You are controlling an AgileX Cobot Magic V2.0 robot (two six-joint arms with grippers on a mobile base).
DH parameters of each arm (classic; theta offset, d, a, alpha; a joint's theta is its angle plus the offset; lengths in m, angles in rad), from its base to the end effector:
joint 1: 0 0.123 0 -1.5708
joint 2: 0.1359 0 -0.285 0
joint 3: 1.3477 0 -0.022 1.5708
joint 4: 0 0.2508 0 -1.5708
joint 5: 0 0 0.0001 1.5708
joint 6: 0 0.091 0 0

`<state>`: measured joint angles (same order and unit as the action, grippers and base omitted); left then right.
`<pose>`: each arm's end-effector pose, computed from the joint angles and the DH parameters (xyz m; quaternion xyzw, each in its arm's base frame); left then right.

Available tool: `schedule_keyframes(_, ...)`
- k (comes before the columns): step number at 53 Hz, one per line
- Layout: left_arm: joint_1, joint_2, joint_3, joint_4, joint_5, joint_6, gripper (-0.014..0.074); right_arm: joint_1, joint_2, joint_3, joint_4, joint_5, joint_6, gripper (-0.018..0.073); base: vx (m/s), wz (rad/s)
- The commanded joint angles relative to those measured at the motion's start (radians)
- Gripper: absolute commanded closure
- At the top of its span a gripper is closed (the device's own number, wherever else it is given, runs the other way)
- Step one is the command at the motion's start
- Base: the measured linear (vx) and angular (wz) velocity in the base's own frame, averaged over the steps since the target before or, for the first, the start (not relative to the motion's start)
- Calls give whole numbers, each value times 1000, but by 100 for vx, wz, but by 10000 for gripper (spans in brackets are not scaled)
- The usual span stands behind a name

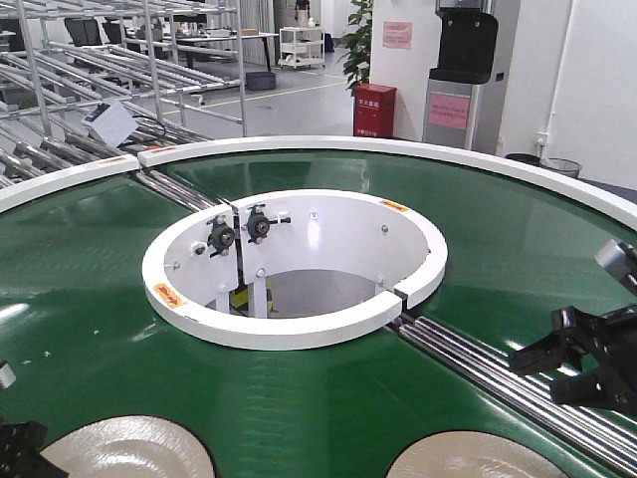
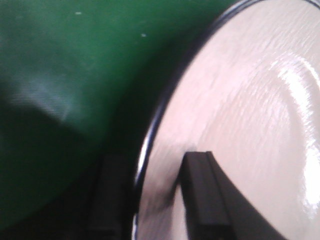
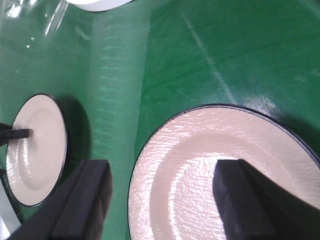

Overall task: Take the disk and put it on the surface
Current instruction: 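Lower both grippers to the rims of two cream plates, then grip the nearer plate rim with the left gripper and lift it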

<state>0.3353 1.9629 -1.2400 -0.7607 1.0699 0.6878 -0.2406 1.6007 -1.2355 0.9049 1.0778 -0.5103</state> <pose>0.3573 0.0662 0.1655 -0.0343 0.9471 -0.3035 0.0986 0.3277 -0.0155 0.2970 0.0427 0.9082 0.3415 0.2383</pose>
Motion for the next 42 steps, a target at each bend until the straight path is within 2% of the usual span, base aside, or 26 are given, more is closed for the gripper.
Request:
schedule_keyframes(1, -16, -44, -23, -60, 46, 14, 531, -4, -40, -33, 55, 9, -16, 71, 0, 0)
schedule_keyframes(3, -16, -44, -23, -61, 52, 16, 611, -4, -40, -33, 50, 9, -16, 71, 0, 0)
schedule_keyframes(9, -16, -52, -23, -98, 63, 15, 607, -4, -40, -33, 47, 17, -16, 71, 0, 0)
schedule_keyframes(20, -16, -108, -58, -279, 125, 69, 606, -4, -40, -33, 41, 18, -11, 71, 0, 0)
schedule_keyframes(30, -16, -187, -168, -440, 194, 67, 606, -4, -40, -33, 13, 20, 0, 71, 0, 0)
schedule_keyframes(36, -16, -238, -235, -464, 194, 43, 605, -7, -40, -33, -72, 16, 45, 71, 0, 0)
schedule_keyframes(42, -16, -282, -268, -474, 193, 38, 605, -43, -40, -33, -132, 9, 89, 71, 0, 0)
